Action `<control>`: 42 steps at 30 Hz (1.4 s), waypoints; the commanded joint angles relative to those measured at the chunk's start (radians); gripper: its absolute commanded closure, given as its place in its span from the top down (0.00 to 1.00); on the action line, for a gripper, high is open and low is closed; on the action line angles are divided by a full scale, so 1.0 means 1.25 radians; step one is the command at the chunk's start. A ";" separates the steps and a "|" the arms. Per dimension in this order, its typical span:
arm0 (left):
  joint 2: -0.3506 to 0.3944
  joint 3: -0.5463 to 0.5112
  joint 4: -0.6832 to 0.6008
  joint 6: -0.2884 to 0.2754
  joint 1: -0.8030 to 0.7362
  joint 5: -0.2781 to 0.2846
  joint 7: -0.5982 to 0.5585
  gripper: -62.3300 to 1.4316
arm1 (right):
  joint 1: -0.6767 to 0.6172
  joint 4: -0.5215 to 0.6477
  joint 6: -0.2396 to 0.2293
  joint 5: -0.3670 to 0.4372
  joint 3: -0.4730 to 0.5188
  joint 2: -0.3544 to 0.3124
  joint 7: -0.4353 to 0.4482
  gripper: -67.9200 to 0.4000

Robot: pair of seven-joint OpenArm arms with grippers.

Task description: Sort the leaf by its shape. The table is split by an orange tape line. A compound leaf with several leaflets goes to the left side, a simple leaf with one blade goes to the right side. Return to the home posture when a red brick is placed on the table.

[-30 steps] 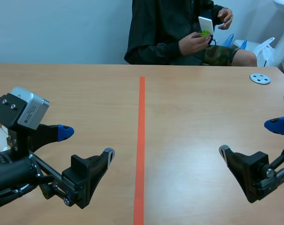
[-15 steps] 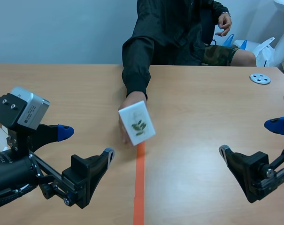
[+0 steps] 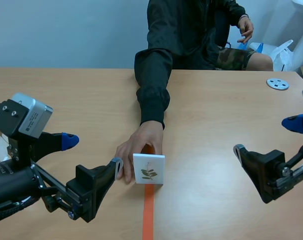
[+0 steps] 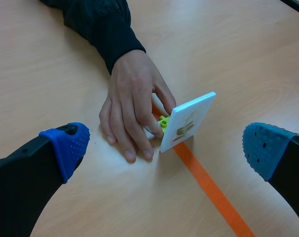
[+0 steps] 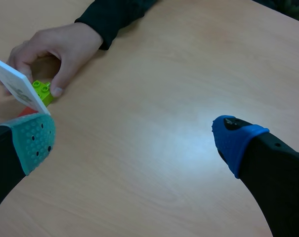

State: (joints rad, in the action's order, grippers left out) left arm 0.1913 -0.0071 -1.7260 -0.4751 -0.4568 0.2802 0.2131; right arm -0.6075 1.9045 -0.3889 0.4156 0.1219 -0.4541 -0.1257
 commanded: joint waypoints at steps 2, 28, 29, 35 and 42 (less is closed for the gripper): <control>0.005 -0.004 -0.030 -0.005 0.000 0.009 -0.012 1.00 | 0.010 0.013 -0.003 0.006 0.001 -0.001 0.005 1.00; 0.005 -0.004 -0.029 -0.005 0.000 0.009 -0.011 1.00 | 0.225 -0.200 -0.237 0.004 -0.186 -0.007 0.032 1.00; 0.005 -0.004 -0.029 -0.005 0.000 0.009 -0.011 1.00 | 0.237 -0.211 -0.237 -0.001 -0.198 -0.007 0.037 1.00; 0.005 -0.004 -0.029 -0.005 0.000 0.008 -0.010 1.00 | 0.313 -0.274 -0.237 -0.049 -0.271 -0.006 0.089 1.00; 0.008 -0.004 -0.029 -0.006 0.000 -0.031 -0.010 1.00 | 0.391 -0.360 -0.237 -0.137 -0.362 0.007 0.175 1.00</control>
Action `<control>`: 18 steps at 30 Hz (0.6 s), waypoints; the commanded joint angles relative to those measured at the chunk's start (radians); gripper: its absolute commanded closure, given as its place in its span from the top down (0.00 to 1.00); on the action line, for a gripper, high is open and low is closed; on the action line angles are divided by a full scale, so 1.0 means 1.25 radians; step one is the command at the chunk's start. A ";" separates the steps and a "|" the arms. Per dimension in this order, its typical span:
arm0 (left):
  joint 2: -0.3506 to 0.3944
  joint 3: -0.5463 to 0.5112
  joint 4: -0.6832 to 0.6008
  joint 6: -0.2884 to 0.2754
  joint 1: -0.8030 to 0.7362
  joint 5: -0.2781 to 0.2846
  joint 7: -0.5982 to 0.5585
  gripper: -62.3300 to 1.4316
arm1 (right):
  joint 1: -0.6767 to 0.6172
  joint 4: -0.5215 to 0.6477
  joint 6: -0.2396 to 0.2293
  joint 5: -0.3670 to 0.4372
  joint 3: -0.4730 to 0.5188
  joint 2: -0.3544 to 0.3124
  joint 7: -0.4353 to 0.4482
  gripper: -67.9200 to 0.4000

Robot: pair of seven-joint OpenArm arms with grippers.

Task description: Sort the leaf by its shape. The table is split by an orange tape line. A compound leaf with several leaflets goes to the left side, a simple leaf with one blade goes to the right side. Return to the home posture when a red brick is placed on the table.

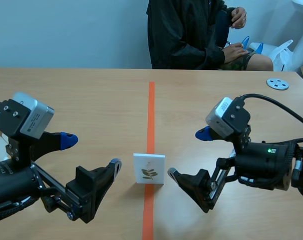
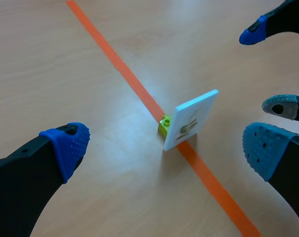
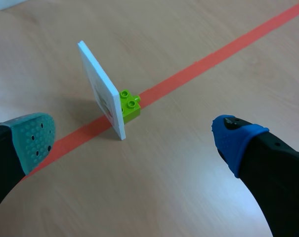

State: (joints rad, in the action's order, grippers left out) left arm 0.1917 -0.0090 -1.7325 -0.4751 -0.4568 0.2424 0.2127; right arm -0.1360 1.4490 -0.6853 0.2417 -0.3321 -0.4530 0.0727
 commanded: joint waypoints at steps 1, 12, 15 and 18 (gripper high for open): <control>0.008 -0.004 -0.024 -0.006 -0.001 -0.004 -0.009 1.00 | 0.023 -0.009 0.000 -0.012 -0.012 0.010 0.027 1.00; 0.034 -0.003 -0.024 -0.008 -0.025 -0.031 -0.011 1.00 | 0.093 -0.121 0.027 -0.120 -0.109 0.069 0.128 1.00; 0.046 -0.003 -0.024 -0.008 -0.027 -0.039 -0.011 1.00 | 0.098 -0.136 0.040 -0.136 -0.113 0.082 0.134 1.00; 0.049 -0.005 -0.024 -0.008 -0.027 -0.040 -0.011 1.00 | 0.101 -0.148 0.063 -0.161 -0.113 0.095 0.156 1.00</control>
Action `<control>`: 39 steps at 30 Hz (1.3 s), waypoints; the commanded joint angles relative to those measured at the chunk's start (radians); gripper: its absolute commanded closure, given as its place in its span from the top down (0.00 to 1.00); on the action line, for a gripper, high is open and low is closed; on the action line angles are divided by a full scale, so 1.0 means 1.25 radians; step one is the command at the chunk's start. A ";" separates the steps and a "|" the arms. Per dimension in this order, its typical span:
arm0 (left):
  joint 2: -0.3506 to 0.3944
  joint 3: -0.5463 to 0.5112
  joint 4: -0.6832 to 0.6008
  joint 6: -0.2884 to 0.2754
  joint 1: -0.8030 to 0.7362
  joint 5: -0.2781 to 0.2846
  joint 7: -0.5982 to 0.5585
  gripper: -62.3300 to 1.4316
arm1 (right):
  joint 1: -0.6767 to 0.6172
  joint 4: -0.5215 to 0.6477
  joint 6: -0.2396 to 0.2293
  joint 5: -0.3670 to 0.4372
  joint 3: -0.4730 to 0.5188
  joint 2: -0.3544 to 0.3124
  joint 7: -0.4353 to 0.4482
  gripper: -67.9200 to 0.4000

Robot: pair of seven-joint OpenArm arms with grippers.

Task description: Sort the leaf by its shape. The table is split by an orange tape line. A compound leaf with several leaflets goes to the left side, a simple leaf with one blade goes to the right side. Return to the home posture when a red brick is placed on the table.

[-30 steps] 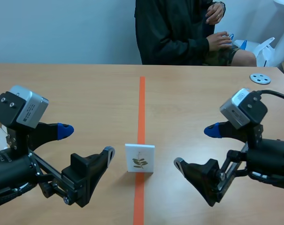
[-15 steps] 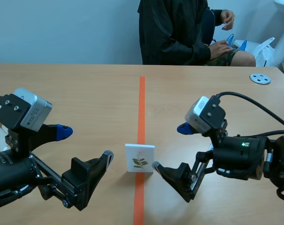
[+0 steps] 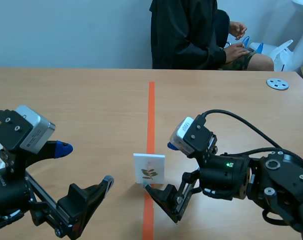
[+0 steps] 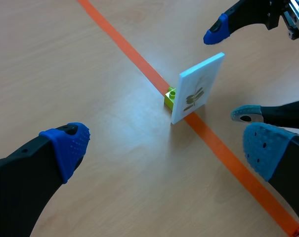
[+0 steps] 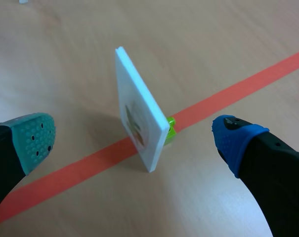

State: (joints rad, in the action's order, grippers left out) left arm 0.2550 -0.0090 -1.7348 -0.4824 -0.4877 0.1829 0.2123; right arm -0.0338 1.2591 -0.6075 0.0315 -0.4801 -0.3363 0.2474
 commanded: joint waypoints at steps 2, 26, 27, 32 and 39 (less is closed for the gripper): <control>-0.002 -0.005 -0.022 -0.002 -0.003 0.008 -0.010 1.00 | 0.024 -0.006 0.005 -0.002 0.005 0.010 0.027 1.00; -0.002 -0.005 -0.022 -0.002 -0.002 0.009 -0.011 1.00 | 0.054 -0.058 0.056 -0.044 -0.052 0.025 0.013 0.34; -0.002 -0.005 -0.022 -0.002 -0.002 0.009 -0.011 1.00 | 0.054 -0.058 0.056 -0.044 -0.052 0.025 0.009 0.33; -0.002 -0.005 -0.022 -0.002 -0.002 0.009 -0.011 1.00 | 0.053 -0.059 0.074 -0.044 -0.052 0.025 -0.008 0.19; -0.002 -0.005 -0.022 -0.002 -0.002 0.009 -0.011 1.00 | 0.053 -0.059 0.076 -0.044 -0.052 0.025 -0.007 0.05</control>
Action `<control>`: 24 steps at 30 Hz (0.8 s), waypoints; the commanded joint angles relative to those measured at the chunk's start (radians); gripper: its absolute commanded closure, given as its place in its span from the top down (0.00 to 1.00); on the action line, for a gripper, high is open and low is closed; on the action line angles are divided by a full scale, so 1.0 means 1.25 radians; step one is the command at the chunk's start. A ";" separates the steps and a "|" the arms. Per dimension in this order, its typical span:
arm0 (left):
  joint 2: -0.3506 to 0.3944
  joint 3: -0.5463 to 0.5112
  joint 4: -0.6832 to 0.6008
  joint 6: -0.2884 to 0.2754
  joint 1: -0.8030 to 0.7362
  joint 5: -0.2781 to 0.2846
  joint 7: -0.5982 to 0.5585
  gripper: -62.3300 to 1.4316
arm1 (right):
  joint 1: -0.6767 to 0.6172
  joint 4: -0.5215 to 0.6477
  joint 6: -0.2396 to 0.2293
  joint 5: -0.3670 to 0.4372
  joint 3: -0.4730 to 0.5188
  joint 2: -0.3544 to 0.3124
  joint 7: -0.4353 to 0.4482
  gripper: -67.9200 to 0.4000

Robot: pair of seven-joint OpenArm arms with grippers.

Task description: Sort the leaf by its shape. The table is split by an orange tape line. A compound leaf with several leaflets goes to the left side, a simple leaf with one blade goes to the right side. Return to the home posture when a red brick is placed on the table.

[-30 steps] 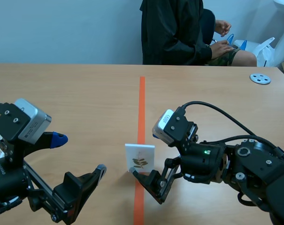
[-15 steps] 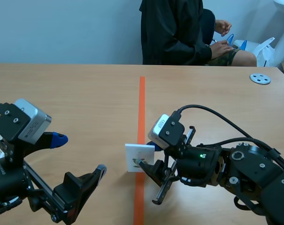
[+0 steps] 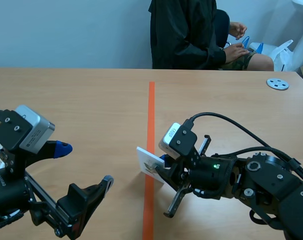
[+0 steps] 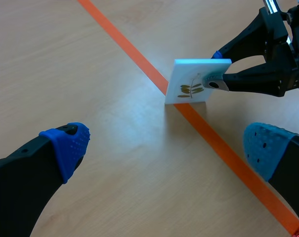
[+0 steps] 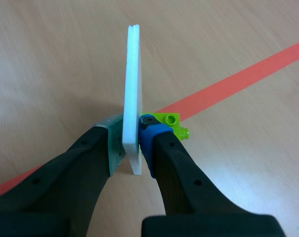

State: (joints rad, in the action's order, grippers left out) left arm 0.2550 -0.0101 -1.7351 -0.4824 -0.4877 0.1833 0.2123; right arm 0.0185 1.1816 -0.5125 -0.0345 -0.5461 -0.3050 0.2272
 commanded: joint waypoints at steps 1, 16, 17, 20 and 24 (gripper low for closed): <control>-0.002 -0.004 -0.022 -0.002 -0.002 0.008 -0.011 1.00 | 0.011 0.003 0.000 0.009 0.001 0.000 0.009 0.03; -0.002 -0.004 -0.022 -0.002 -0.002 0.008 -0.011 1.00 | -0.043 0.159 -0.047 0.156 0.191 -0.037 -0.053 0.03; -0.002 -0.004 -0.022 -0.002 -0.002 0.008 -0.011 1.00 | -0.049 0.171 -0.055 0.179 0.221 -0.040 -0.068 0.03; -0.002 -0.004 -0.022 -0.002 -0.002 0.008 -0.011 1.00 | -0.067 0.198 -0.070 0.258 0.314 -0.042 -0.124 0.02; -0.002 -0.004 -0.022 -0.002 -0.002 0.008 -0.011 1.00 | -0.071 0.201 -0.066 0.361 0.434 -0.042 -0.209 0.02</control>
State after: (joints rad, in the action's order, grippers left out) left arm 0.2550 -0.0101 -1.7351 -0.4820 -0.4877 0.1833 0.2123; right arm -0.0853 1.4315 -0.5987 0.4019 -0.0082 -0.3439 -0.0425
